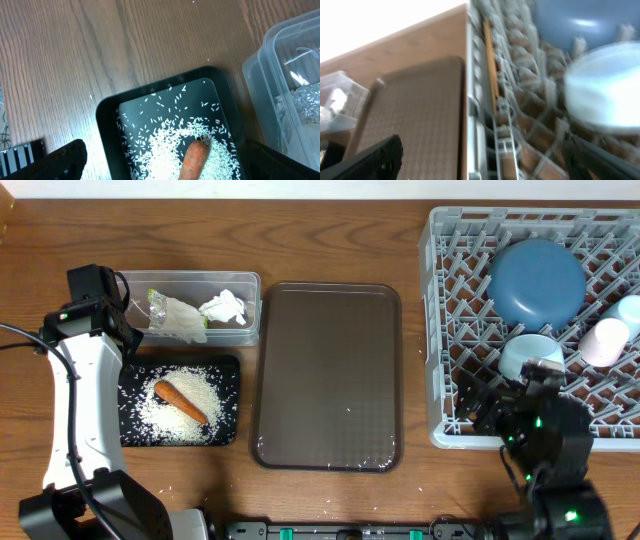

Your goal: Sort waste into correct bins and load items into the dishwasher rack

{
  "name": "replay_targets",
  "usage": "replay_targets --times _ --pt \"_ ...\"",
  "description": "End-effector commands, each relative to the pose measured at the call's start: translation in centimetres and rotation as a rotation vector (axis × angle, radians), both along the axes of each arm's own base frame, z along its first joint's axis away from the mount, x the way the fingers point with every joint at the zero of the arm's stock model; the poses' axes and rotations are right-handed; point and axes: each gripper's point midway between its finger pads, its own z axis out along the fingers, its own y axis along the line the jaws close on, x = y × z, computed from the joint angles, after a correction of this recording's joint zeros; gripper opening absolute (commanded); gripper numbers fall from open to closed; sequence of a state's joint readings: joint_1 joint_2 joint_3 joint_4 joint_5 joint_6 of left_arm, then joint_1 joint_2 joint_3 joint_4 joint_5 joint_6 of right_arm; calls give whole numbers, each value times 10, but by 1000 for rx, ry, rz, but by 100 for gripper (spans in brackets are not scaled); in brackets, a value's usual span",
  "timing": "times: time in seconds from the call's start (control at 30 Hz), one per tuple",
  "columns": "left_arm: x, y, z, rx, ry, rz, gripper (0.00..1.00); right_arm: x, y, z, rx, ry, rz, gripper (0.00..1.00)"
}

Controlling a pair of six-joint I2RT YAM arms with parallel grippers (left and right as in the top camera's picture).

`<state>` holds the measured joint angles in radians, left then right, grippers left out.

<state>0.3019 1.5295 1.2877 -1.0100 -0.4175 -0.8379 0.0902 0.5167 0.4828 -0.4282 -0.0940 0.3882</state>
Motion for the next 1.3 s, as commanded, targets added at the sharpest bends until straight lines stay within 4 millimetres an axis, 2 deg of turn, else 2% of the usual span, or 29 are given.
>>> replay_targets --times 0.0,0.17,0.3,0.53,0.9,1.27 --pt "-2 1 1 4 0 9 99 -6 11 -20 -42 -81 92 99" --pt "-2 1 1 4 0 9 99 -8 12 -41 -33 -197 91 99" --pt "-2 1 1 4 0 9 99 -8 13 -46 -27 -291 94 99" --pt "-2 1 1 4 -1 9 99 -8 3 -31 -42 -392 41 99" --pt "-2 1 1 4 0 9 99 -12 2 -28 -327 -461 115 99" --pt "-2 1 1 4 0 9 99 -12 2 -27 -330 -462 115 99"
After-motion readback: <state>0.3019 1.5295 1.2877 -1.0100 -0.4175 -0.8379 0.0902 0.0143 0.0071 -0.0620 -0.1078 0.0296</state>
